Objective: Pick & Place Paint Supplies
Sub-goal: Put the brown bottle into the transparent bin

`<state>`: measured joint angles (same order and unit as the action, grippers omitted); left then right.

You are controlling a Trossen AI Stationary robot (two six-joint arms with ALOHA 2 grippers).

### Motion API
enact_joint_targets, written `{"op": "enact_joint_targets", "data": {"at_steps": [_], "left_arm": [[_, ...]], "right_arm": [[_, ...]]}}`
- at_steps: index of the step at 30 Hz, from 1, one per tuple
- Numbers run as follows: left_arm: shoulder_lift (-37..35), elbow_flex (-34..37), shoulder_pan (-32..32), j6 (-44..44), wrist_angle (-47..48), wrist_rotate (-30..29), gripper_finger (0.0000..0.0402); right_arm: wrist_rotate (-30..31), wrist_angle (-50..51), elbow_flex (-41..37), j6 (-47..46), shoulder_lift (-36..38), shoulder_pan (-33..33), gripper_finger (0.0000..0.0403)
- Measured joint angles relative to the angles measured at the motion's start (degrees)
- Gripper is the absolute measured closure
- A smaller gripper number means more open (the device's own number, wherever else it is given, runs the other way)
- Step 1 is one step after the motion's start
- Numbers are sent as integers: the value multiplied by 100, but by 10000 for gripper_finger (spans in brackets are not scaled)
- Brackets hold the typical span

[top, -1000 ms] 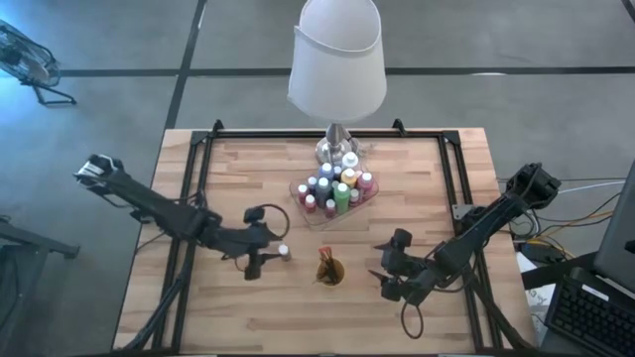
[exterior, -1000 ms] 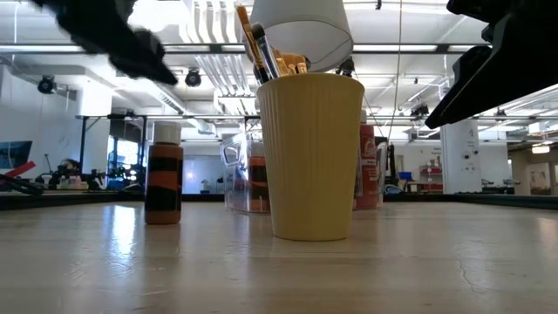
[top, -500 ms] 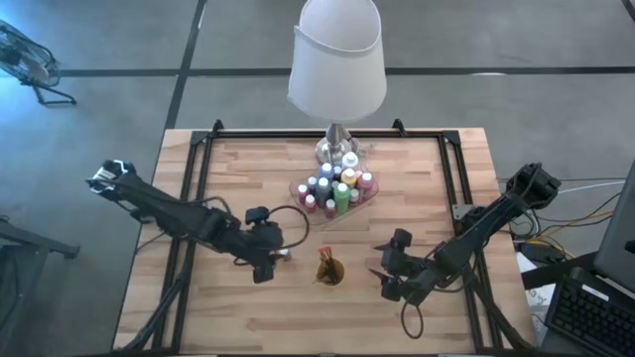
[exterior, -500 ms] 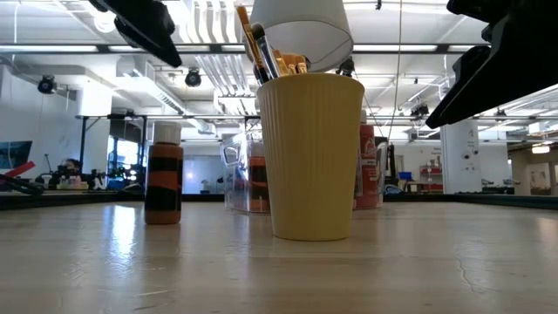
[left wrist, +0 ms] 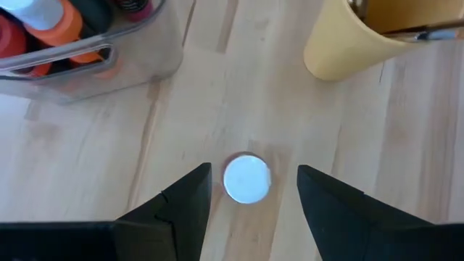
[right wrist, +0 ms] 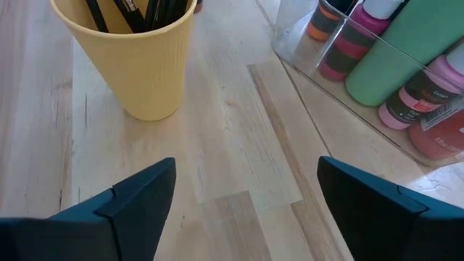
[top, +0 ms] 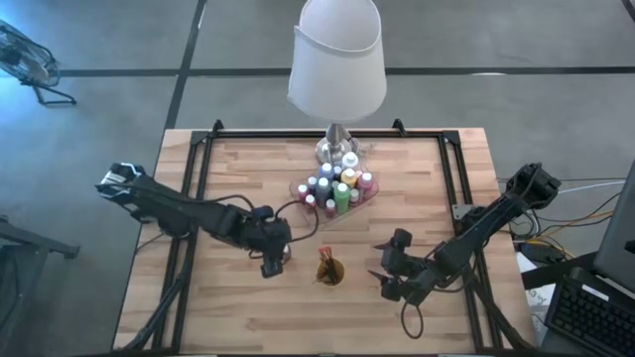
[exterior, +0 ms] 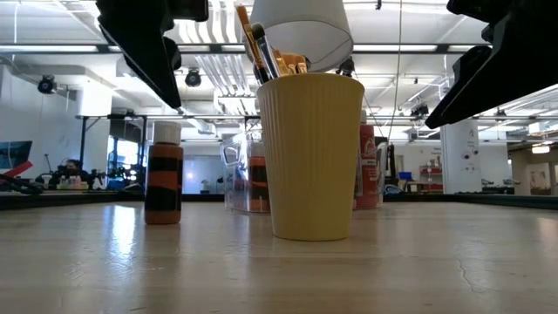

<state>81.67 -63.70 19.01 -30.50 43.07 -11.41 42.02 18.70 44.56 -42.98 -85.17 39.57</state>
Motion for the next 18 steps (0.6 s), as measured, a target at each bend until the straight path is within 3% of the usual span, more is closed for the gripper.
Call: {"op": "enact_joint_targets", "data": {"at_steps": [11,18], "left_arm": [[0,92,-137,-82,24,74,193],[0,240,-145,-112,-203,143,193]], "right_arm": [[0,0,0,-9,0,0,43],[0,2,0,-2,0,0,50]]}}
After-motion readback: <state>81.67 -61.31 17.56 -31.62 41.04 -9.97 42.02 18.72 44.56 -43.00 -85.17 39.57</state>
